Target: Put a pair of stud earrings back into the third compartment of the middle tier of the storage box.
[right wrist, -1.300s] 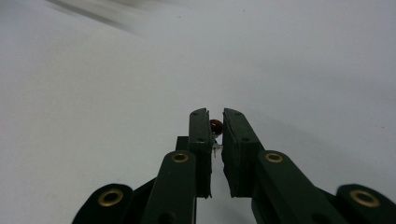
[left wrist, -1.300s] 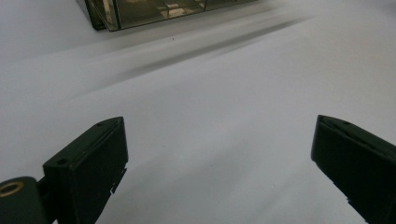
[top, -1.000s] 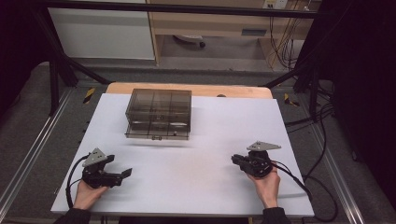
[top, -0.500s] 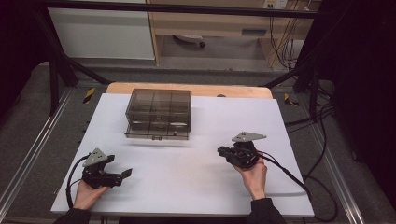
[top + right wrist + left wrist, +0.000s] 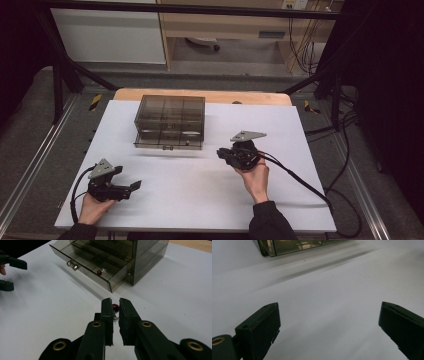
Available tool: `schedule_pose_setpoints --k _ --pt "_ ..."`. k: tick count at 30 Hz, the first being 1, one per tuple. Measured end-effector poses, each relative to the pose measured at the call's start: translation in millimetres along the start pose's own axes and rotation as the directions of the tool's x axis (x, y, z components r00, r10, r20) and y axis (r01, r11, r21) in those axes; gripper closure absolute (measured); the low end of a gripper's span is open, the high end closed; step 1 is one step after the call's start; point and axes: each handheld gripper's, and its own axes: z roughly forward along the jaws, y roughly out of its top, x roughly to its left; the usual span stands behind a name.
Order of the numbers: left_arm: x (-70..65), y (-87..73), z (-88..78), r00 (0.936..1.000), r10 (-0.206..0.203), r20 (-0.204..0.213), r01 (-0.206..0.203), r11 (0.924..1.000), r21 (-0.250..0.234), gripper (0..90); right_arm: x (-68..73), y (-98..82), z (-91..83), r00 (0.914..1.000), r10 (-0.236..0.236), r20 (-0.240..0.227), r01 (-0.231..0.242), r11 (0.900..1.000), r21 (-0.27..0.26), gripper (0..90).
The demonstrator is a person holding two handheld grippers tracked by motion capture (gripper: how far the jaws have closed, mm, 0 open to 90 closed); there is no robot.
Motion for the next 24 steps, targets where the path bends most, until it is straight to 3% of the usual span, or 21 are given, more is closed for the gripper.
schedule_pose_setpoints --k 24 --pt "0.1 -0.1 0.6 1.0 -0.001 0.006 0.001 1.0 0.0 3.4 10.6 45.5 50.3 0.9997 -0.025 0.006 0.025 1.0 -0.007 82.5"
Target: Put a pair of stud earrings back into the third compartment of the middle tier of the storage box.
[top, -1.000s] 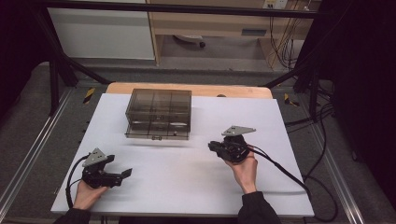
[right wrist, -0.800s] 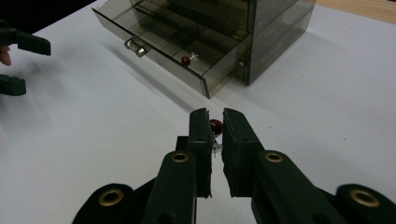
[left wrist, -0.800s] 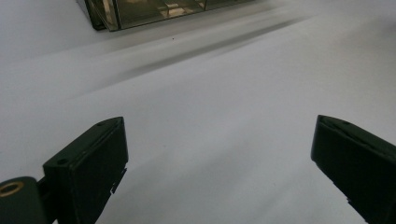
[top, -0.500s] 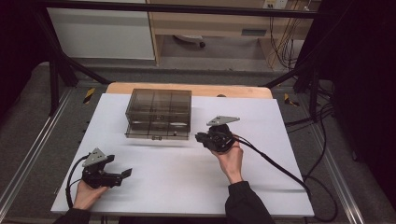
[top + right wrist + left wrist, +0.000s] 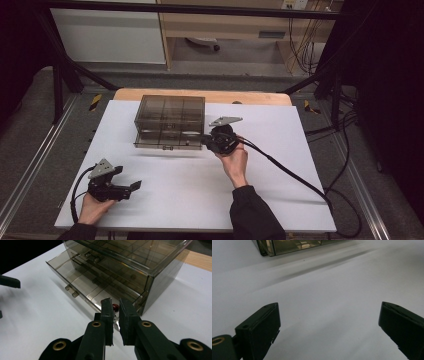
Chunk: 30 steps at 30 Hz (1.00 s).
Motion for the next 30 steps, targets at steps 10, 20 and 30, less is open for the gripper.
schedule_pose_setpoints --k 10,20,30 --pt "0.2 0.0 0.2 1.0 0.0 0.001 0.0 1.0 0.001 3.4 -0.4 8.8 25.0 1.0 0.001 -0.001 -0.001 1.0 0.017 82.6" --pt "0.2 0.1 -0.1 1.0 0.0 0.002 0.0 1.0 -0.001 3.4 -0.1 7.2 47.8 1.0 0.0 -0.005 0.0 0.999 0.04 82.6" --pt "0.1 0.1 -0.1 1.0 0.001 0.002 -0.001 1.0 -0.001 3.4 -0.5 -0.1 59.3 0.9999 -0.012 0.002 0.011 0.998 0.054 82.3"
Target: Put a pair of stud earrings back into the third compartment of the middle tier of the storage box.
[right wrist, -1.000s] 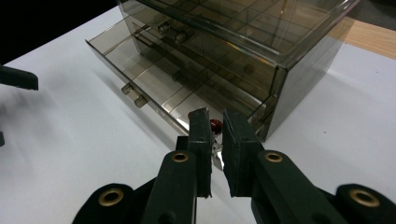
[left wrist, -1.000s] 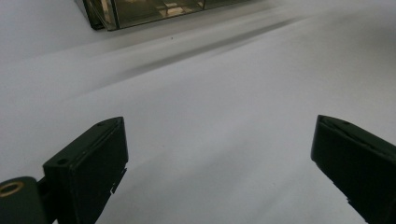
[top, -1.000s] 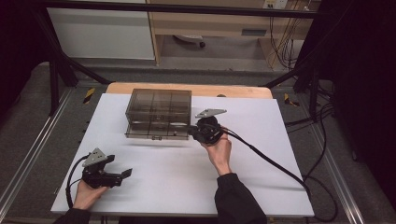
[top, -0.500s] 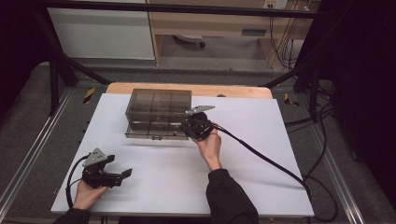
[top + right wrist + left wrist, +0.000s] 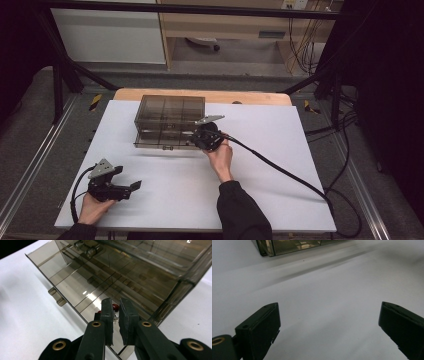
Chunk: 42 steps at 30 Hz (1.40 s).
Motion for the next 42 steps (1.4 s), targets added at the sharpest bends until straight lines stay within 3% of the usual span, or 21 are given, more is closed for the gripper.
schedule_pose_setpoints --k 13,20,28,42 --pt "0.0 0.0 -0.1 1.0 0.0 0.0 0.0 1.0 0.0 3.4 0.8 -1.3 1.5 0.9999 -0.01 -0.008 0.01 1.0 -0.007 80.5" --pt "0.1 0.0 -0.1 1.0 -0.001 0.0 0.001 1.0 -0.001 3.4 0.9 0.4 -2.3 0.9999 -0.016 -0.006 0.016 1.0 -0.018 74.9" --pt "0.2 0.0 -0.2 1.0 -0.002 0.0 0.002 1.0 -0.001 3.4 3.7 4.9 -14.2 0.9998 -0.008 -0.017 0.007 0.999 -0.04 58.8" --pt "0.1 -0.1 0.3 1.0 -0.003 0.001 0.003 1.0 0.001 3.4 -0.9 3.3 -50.6 0.9998 0.012 -0.016 -0.013 0.997 -0.073 21.3"
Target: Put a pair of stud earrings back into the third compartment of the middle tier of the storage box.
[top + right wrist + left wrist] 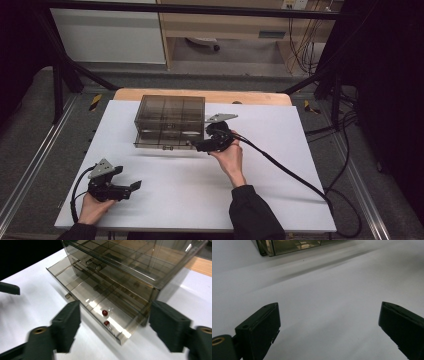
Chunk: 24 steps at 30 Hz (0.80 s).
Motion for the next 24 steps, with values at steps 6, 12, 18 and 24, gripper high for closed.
schedule_pose_setpoints --k 6,12,18,24 --pt "-0.3 0.1 0.1 1.0 0.002 0.0 -0.002 1.0 0.001 3.4 -7.0 -9.3 -21.4 0.9998 0.015 0.01 -0.015 1.0 -0.001 9.5" --pt "-0.3 0.1 0.2 1.0 0.004 0.0 -0.004 1.0 0.004 3.4 -15.4 -19.6 -43.5 0.9993 0.025 0.029 -0.025 1.0 -0.015 2.8" --pt "-0.6 0.1 0.4 1.0 0.004 -0.002 -0.004 1.0 0.007 3.4 -25.1 -34.0 -65.3 0.9987 0.039 0.032 -0.038 0.999 -0.031 1.0" --pt "-1.0 0.0 0.8 1.0 0.008 -0.003 -0.008 0.9999 0.01 3.4 -37.5 -56.7 -82.9 0.9986 0.046 0.025 -0.045 0.998 -0.048 0.8"
